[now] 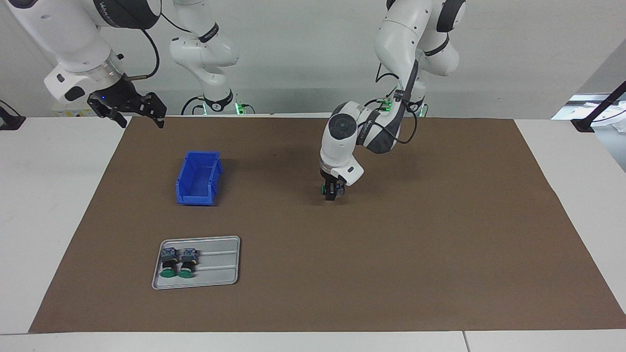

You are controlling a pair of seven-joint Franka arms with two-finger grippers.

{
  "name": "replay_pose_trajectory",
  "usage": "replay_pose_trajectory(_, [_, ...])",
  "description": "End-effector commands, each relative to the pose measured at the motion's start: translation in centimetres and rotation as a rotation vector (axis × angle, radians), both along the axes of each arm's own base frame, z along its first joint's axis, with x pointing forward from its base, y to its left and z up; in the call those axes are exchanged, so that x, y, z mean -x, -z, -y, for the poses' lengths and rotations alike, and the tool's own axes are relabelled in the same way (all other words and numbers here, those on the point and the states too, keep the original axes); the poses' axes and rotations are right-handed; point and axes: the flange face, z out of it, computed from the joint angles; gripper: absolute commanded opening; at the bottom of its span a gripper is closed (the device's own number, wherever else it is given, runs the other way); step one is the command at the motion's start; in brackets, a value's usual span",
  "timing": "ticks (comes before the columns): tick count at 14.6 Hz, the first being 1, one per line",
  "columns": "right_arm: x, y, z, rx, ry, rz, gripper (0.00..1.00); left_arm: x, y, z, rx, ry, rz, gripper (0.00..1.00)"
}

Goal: Place and press button with both arms
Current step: 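Reach the left gripper over the green object on the table, then grasp the green object with the left gripper and lift it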

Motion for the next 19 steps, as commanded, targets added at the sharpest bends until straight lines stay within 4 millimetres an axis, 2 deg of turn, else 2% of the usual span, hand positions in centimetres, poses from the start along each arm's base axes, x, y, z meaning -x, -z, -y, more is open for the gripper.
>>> replay_pose_trajectory(1, [0.7, -0.1, 0.1, -0.005, -0.016, 0.009, 0.98, -0.2, 0.1, -0.1, -0.003, -0.029, 0.012, 0.67])
replay_pose_trajectory(2, [0.7, -0.1, 0.0, -0.005, -0.017, 0.009, 0.98, -0.2, 0.0, -0.1, -0.003, -0.032, 0.013, 0.61])
replay_pose_trajectory(5, [0.7, -0.1, 0.2, -0.005, -0.014, 0.009, 0.98, -0.5, 0.0, -0.3, -0.002, -0.036, 0.015, 0.53])
replay_pose_trajectory(7, [0.7, -0.1, 0.1, -0.005, -0.016, 0.01, 0.98, -0.6, -0.1, -0.3, 0.0, -0.038, 0.017, 0.42])
replay_pose_trajectory(9, [0.7, -0.1, 0.0, -0.005, -0.017, 0.009, 0.98, -0.8, -0.2, -0.3, 0.003, -0.051, 0.019, 0.38])
replay_pose_trajectory(11, [0.7, -0.1, 0.0, -0.005, -0.017, 0.009, 0.98, -0.9, -0.3, -0.3, 0.002, -0.051, 0.02, 0.3])
replay_pose_trajectory(15, [0.7, -0.1, 0.0, -0.005, -0.017, 0.009, 0.98, -1.2, -1.2, -0.3, 0.014, -0.041, 0.029, 0.29])
replay_pose_trajectory(17, [0.7, -0.1, 0.2, -0.005, -0.014, 0.009, 0.98, -2.4, -2.3, -1.6, 0.037, -0.059, 0.034, 0.29])
replay_pose_trajectory(19, [0.7, -0.1, 0.1, -0.005, -0.016, 0.009, 0.98, -2.3, -3.6, -2.0, 0.055, -0.051, 0.036, 0.27])
